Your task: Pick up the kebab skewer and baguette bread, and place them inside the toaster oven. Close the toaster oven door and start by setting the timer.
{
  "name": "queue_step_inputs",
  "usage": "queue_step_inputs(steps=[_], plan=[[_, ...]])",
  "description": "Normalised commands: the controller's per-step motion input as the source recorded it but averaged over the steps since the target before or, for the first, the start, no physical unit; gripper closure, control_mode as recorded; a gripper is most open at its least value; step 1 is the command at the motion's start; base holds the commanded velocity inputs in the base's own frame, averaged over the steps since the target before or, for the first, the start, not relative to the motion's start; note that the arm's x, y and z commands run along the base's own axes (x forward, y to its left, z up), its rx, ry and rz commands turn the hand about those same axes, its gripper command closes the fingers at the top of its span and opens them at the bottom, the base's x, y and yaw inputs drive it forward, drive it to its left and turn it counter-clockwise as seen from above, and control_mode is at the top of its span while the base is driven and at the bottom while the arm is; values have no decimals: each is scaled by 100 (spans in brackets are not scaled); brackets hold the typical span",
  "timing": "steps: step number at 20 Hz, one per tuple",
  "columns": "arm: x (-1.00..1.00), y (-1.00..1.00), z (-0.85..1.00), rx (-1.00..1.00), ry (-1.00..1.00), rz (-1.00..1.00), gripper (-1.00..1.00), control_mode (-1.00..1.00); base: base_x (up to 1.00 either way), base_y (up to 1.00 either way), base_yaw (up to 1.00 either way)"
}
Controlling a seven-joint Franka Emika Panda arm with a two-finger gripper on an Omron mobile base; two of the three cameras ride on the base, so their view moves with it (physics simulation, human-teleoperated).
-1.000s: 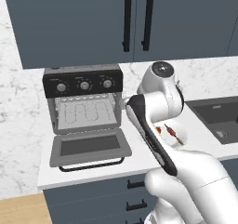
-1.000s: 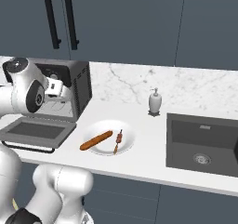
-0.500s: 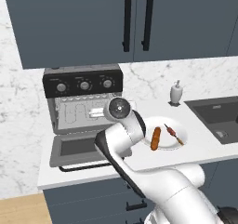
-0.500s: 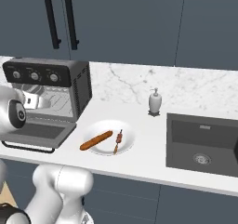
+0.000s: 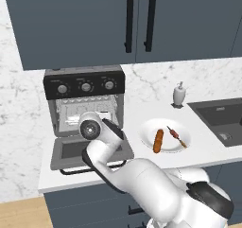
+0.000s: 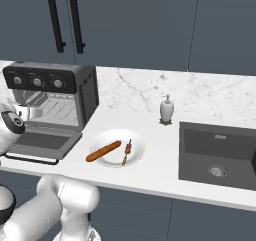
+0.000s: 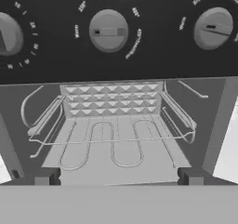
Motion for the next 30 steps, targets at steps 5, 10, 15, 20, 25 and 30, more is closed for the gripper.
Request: queue_step_inputs(steps=[5, 10, 15, 20, 25, 30], plan=[[36, 7, -24, 2, -3, 0, -100, -100, 0, 0, 0], [41, 0, -10, 0, 0, 0, -100, -100, 0, 0, 0], [57, 7, -1, 0, 0, 0, -100, -100, 0, 0, 0], [39, 17, -31, 0, -1, 0, -100, -100, 0, 0, 0], [39, 5, -19, 0, 0, 0, -100, -100, 0, 0, 0], [15, 0, -27, 0, 0, 0, -100, -100, 0, 0, 0]])
